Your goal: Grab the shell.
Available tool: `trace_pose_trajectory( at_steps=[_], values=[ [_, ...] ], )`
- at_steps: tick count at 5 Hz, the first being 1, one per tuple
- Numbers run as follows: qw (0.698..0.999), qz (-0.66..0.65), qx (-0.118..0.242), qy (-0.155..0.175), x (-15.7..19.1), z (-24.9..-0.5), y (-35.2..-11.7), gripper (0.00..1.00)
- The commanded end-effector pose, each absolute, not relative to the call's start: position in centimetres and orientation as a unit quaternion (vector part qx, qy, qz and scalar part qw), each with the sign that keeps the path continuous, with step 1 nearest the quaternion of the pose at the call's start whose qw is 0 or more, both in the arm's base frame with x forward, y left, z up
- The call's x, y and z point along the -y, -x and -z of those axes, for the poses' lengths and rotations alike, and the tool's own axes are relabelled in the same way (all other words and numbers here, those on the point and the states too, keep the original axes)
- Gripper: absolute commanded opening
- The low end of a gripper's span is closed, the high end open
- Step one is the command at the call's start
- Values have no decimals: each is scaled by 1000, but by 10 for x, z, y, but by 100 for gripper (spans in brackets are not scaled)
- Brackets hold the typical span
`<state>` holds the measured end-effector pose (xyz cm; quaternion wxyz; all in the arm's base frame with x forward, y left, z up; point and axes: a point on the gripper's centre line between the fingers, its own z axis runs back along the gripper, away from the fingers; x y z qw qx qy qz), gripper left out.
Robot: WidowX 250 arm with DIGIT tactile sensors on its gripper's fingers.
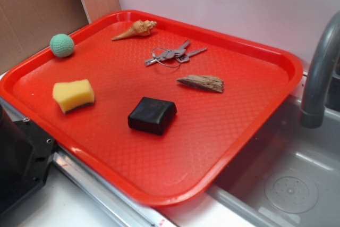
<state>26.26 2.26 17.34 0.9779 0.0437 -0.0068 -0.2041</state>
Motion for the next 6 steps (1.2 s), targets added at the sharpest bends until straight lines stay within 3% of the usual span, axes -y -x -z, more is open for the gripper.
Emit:
trace_pose_trajectory(
  at_steps=[1,2,4,6],
  values=[
    [944,322,17,-64,-103,-154,-294,100],
    [957,287,14,-43,-118,-137,-304,100],
    [970,239,31,-28,-108,-118,-338,100],
    [970,240,2,-40,-88,-86,-360,100]
  ],
)
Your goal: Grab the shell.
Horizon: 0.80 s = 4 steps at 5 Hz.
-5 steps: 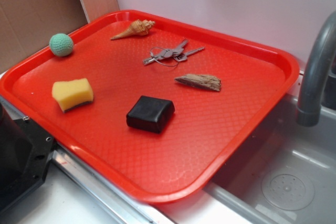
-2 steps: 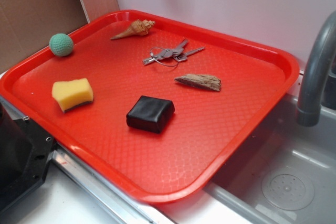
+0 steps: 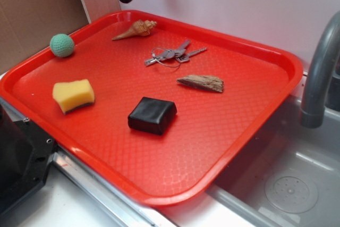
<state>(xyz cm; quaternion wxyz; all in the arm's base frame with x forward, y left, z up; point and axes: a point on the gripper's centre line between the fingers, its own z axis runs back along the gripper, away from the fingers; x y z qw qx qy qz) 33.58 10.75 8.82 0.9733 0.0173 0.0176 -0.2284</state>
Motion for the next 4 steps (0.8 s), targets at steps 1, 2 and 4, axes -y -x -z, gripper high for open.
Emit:
trace_pose_trajectory(
  at_steps=[1,2,4],
  values=[
    [968,245,-30,-42,-82,-61,-356,100],
    [967,247,-49,-46,-76,-48,-347,100],
    [969,241,-42,-38,-67,-50,-342,100]
  ],
)
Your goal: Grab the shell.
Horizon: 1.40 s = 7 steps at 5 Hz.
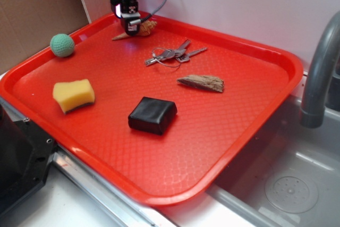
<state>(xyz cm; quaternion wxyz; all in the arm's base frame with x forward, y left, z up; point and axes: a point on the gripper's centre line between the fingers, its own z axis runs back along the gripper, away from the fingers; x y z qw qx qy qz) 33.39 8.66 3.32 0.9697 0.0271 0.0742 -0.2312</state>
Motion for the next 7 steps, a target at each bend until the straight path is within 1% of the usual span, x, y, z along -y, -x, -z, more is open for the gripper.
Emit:
trace_pose_trajectory(
  at_steps=[1,2,3,4,5,7],
  values=[
    [964,258,-51,-43,-63,-42,-340,100],
    [960,265,-85,-41,-67,-22,-338,100],
    [958,263,-112,-40,-67,-9,-336,100],
    [962,247,-111,-31,-69,-9,-335,0],
    [965,240,-102,-25,-71,-11,-334,0],
    [967,237,-90,-32,-71,-16,-333,0]
  ],
)
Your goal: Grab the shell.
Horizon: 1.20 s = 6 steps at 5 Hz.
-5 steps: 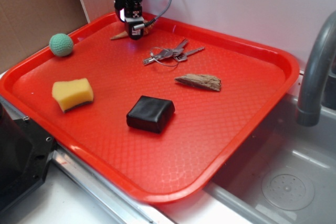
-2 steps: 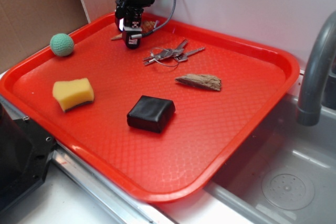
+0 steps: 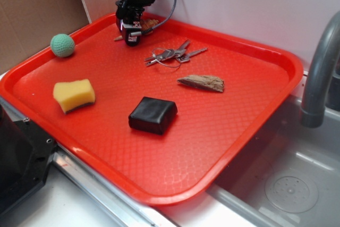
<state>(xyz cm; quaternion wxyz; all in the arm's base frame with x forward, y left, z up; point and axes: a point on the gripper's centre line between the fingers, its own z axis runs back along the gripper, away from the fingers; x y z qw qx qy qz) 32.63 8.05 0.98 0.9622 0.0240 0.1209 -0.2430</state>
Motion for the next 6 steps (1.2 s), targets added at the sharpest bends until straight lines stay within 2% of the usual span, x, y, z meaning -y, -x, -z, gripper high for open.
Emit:
trace_pose_trajectory(
  at_steps=[1,2,3,4,5,6],
  values=[
    [968,233,-84,-34,-71,-20,-334,0],
    [969,238,-42,-53,-66,-70,-320,0],
    [977,182,-2,-112,-37,-117,-273,0],
    [992,68,30,-101,-32,-166,-225,0],
    [995,48,72,-46,-41,-214,-177,0],
    [997,36,68,-14,-50,-264,-155,0]
  ],
)
